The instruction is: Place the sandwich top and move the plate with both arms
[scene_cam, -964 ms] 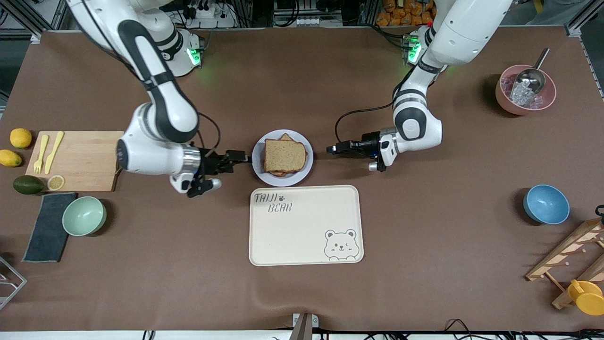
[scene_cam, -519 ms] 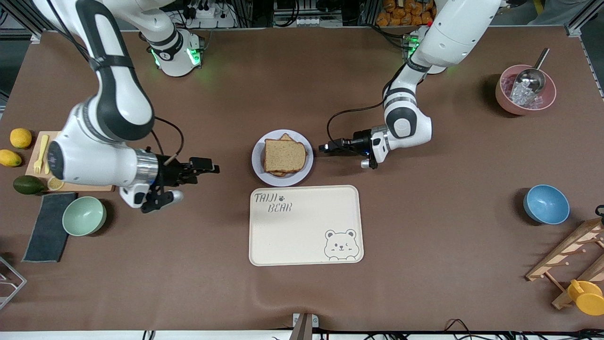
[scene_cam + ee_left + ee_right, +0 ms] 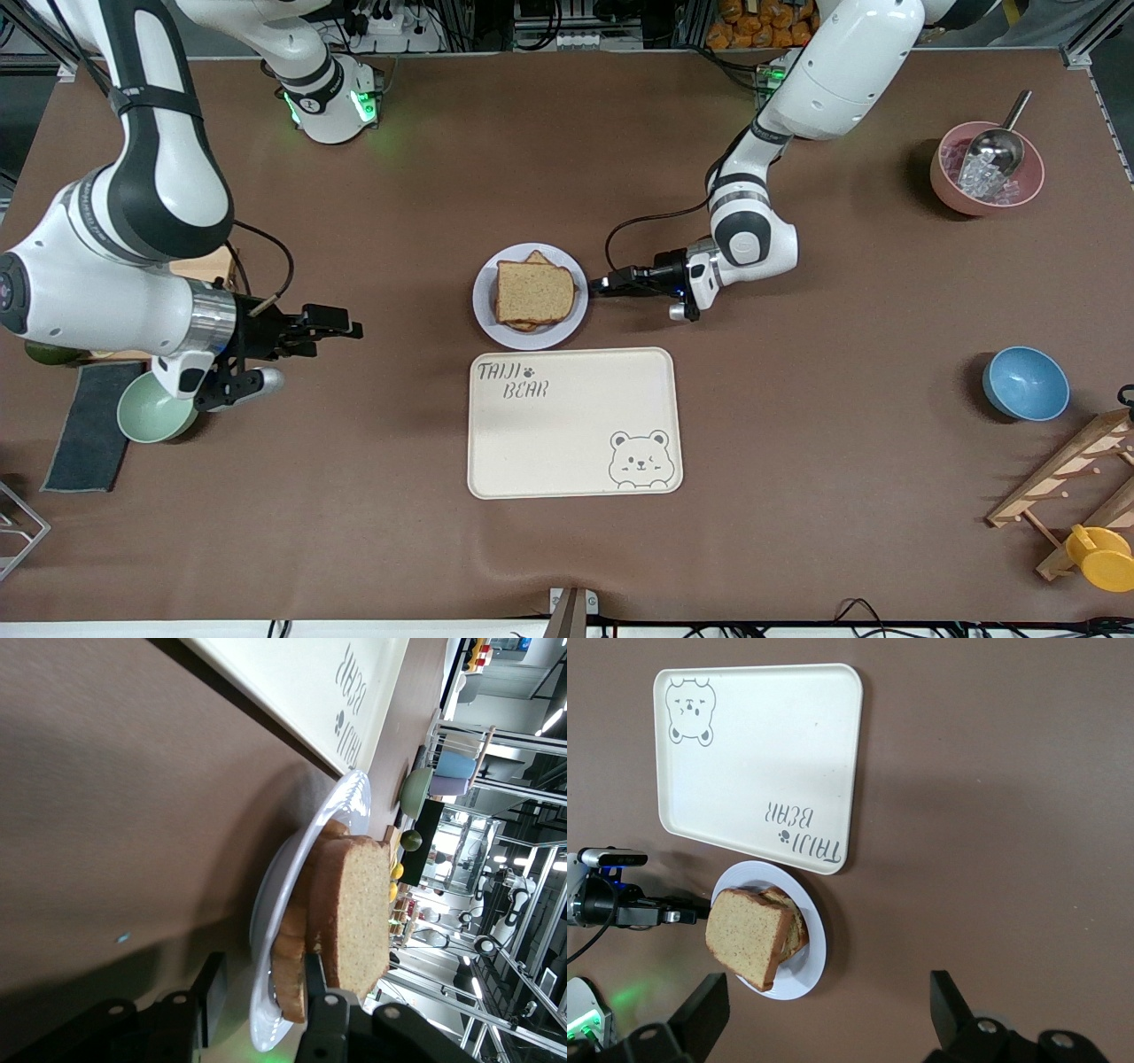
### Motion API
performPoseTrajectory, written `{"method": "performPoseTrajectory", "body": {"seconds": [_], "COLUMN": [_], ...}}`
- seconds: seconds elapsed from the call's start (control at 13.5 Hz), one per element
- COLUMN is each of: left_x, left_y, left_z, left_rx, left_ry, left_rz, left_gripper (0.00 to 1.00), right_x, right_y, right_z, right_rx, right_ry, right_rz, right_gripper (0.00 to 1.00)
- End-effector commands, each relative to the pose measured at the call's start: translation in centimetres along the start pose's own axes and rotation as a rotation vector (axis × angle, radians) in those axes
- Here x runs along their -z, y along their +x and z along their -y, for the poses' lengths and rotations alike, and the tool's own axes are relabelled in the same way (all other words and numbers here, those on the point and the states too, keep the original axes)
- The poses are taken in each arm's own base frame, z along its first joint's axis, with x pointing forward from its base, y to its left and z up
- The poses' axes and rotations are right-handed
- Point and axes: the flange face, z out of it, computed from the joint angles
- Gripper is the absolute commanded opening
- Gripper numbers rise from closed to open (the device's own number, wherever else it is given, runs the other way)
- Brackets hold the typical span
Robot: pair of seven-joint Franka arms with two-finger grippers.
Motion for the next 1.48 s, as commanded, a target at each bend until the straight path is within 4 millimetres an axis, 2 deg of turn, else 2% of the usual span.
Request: {"method": "performPoseTrajectory", "body": {"seconds": [0.0,0.22,0.37,0.52,0.59,0.74,0.89,1.04,1.11,1.26,1.41], "left_x": [-1.3,-1.6,-1.8,-2.1,-2.3,-2.5,-2.6,-2.6,-2.7,-3.0,-3.2], "left_y": [0.6,0.8,0.7,0.9,0.9,0.9,0.8,0.8,0.8,1.1,0.9], "left_z": [0.1,0.2,0.4,0.4,0.2,0.2,0.3,0.6,0.8,0.5,0.4], "left_rx": [-0.006,-0.015,-0.016,-0.014,-0.019,-0.015,-0.021,-0.029,-0.029,-0.033,-0.03], "left_ry": [-0.014,-0.019,-0.02,-0.025,-0.028,-0.031,-0.03,-0.028,-0.029,-0.035,-0.041], "left_rz": [-0.02,-0.026,-0.026,-0.03,-0.028,-0.031,-0.03,-0.032,-0.033,-0.035,-0.034], "left_gripper": [0.41,0.38,0.36,0.35,0.34,0.31,0.3,0.28,0.27,0.24,0.15], "right_x": [3.4,7.9,11.8,15.2,16.8,19.3,22.0,23.7,23.8,24.4,24.8], "right_y": [-0.9,-2.0,-3.8,-5.3,-6.2,-7.8,-9.9,-11.4,-11.5,-13.3,-13.7], "right_z": [-1.4,-2.3,-3.4,-5.3,-6.9,-7.9,-7.6,-7.1,-6.2,-4.6,-4.1], "right_rx": [-0.032,-0.009,-0.015,-0.016,-0.017,0.045,0.039,0.027,0.016,-0.082,-0.094], "right_ry": [-0.03,-0.175,-0.211,-0.213,-0.213,-0.293,-0.318,-0.325,-0.326,-0.362,-0.369], "right_rz": [0.008,-0.031,-0.072,-0.114,-0.128,-0.122,-0.143,-0.157,-0.148,-0.098,-0.094], "right_gripper": [1.0,1.0,1.0,1.0,1.0,1.0,1.0,1.0,1.0,1.0,1.0]}}
